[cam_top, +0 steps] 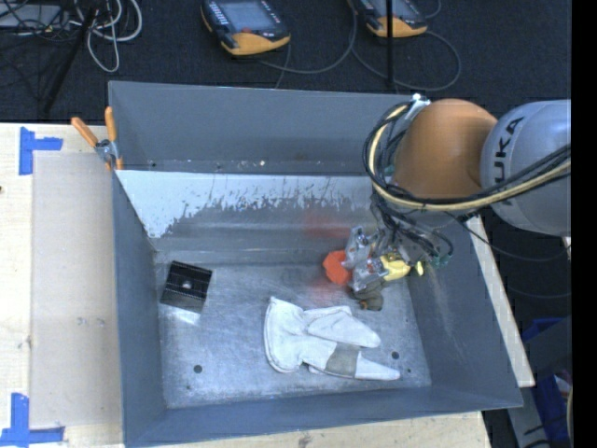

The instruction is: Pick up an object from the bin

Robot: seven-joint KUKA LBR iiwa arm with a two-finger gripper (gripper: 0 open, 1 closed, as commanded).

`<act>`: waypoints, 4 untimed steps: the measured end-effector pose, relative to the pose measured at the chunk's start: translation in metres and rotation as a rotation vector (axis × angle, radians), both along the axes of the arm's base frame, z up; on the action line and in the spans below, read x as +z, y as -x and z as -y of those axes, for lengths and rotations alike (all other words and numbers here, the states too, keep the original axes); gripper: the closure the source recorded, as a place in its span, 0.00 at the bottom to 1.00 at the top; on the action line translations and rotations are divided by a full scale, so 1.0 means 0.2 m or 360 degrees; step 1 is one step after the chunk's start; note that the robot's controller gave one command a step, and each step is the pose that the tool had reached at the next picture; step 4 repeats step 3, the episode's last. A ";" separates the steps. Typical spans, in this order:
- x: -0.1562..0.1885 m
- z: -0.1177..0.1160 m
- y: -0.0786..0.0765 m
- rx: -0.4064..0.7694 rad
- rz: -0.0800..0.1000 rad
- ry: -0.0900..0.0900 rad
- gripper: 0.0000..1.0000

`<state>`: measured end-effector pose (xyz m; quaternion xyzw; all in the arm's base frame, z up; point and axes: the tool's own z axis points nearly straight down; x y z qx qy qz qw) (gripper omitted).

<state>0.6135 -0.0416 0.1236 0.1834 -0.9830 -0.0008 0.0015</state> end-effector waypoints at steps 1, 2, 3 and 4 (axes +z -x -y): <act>0.07 0.00 0.00 0.0006 0.0002 0.0000 1.00; 0.09 -0.09 0.02 0.0235 0.0026 0.0003 1.00; 0.39 -0.21 0.01 0.0461 0.0007 -0.0002 1.00; 0.39 -0.21 0.01 0.0461 0.0007 -0.0002 1.00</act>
Offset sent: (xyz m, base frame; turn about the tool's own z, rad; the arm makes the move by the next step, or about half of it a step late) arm -0.0221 0.0514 -0.0416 -0.4356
